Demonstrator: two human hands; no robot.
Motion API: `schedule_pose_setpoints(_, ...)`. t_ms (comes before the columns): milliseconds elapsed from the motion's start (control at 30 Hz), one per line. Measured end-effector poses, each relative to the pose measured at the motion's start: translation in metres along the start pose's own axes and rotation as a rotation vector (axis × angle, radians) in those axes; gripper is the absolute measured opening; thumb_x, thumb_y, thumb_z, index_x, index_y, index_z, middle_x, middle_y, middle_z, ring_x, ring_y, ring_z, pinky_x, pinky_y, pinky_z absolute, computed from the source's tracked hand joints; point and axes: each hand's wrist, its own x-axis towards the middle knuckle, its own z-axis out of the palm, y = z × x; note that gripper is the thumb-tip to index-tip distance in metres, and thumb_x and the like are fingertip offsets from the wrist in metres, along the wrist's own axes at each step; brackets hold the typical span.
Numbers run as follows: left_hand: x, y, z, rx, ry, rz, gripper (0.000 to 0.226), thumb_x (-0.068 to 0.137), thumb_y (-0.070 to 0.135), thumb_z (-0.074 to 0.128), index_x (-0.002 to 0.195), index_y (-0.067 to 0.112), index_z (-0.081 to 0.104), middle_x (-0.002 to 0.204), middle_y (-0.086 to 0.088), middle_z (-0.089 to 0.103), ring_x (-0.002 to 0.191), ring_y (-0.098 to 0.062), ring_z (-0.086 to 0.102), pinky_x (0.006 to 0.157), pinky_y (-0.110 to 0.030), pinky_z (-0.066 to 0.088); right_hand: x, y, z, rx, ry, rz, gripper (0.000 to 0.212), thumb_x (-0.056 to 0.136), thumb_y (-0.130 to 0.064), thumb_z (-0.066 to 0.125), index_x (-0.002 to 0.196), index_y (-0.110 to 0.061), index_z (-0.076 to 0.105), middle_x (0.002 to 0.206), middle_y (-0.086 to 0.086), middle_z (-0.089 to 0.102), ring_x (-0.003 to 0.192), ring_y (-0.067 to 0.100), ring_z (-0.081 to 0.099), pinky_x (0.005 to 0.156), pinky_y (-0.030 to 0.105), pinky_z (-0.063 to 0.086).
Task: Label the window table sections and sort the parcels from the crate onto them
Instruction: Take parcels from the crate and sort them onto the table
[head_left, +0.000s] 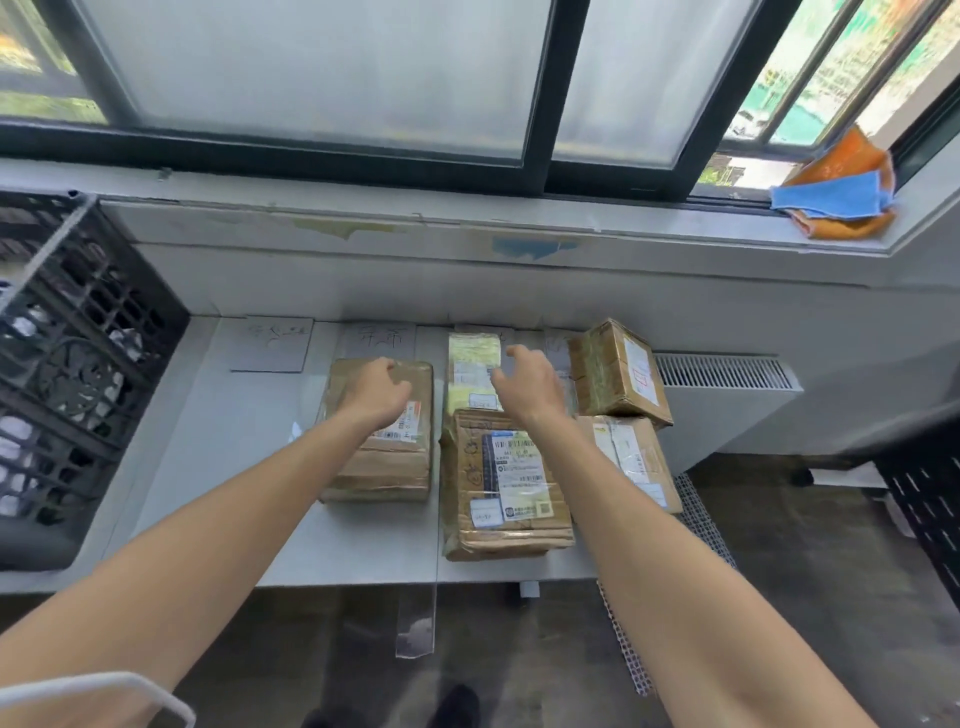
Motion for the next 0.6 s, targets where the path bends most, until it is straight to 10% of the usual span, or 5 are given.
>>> schedule_pose_setpoints(200, 0.023, -0.048, -0.085, 0.142, 0.106, -0.014, 0.055, 0.097, 0.030, 0.051, 0.147, 0.012, 0.039, 0.146, -0.013, 0.045, 0.132, -0.033, 0.043, 0.104, -0.042, 0.039, 0.012, -0.080, 0.027, -0.086, 0.022, -0.137, 0.053, 0.100, -0.031, 0.051, 0.148, -0.012, 0.041, 0.149, 0.011, 0.044, 0.136, 0.029, 0.041, 0.112, 0.040, 0.034)
schedule_pose_setpoints(600, 0.080, -0.173, -0.322, 0.591, 0.390, 0.141, 0.063, 0.096, 0.047, 0.046, 0.149, 0.016, 0.033, 0.151, -0.016, 0.033, 0.140, -0.033, 0.027, 0.117, -0.047, 0.020, 0.013, -0.375, 0.168, -0.222, -0.001, -0.507, 0.063, 0.100, -0.040, 0.047, 0.155, -0.014, 0.029, 0.162, 0.016, 0.022, 0.150, 0.032, 0.018, 0.122, 0.043, 0.018)
